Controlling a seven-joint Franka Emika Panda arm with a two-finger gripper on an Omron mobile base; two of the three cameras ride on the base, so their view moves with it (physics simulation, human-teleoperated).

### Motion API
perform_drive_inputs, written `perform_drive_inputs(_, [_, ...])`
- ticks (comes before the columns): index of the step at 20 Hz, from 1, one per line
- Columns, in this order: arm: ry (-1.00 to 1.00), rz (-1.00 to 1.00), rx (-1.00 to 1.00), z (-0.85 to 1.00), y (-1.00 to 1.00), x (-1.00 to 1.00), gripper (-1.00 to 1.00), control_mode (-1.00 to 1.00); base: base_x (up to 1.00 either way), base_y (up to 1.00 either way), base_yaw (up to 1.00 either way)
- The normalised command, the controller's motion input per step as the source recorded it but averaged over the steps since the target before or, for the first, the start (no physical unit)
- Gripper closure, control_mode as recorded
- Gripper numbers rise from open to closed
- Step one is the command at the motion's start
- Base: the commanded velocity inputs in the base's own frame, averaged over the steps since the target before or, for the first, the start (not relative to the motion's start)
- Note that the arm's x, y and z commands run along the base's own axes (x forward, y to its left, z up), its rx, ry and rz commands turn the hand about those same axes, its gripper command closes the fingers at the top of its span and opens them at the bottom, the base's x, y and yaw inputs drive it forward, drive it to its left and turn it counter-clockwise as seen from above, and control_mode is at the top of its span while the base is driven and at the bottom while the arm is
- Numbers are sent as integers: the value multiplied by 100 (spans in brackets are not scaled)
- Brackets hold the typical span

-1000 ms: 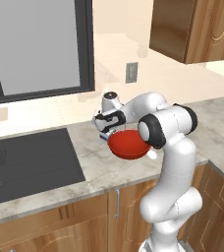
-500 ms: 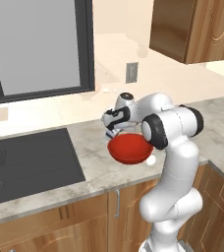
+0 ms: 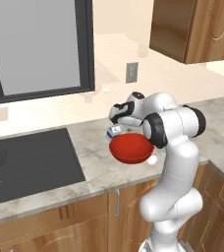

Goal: Gather the eggs and milk located in the vicinity of the sink area and place them right next to the bowl.

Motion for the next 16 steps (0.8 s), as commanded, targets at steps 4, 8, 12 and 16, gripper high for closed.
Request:
perform_drive_inputs(4, [0,0,2,0,-6,4,-100,-100,0,0,0])
perform_drive_inputs(8, [-5,0,1,18,-3,0,-100,-100,0,0,0])
perform_drive_inputs(12, [-11,0,0,41,-4,0,-100,-100,0,0,0])
perform_drive_inputs(16, [-6,0,0,60,-16,0,-100,-100,0,0,0])
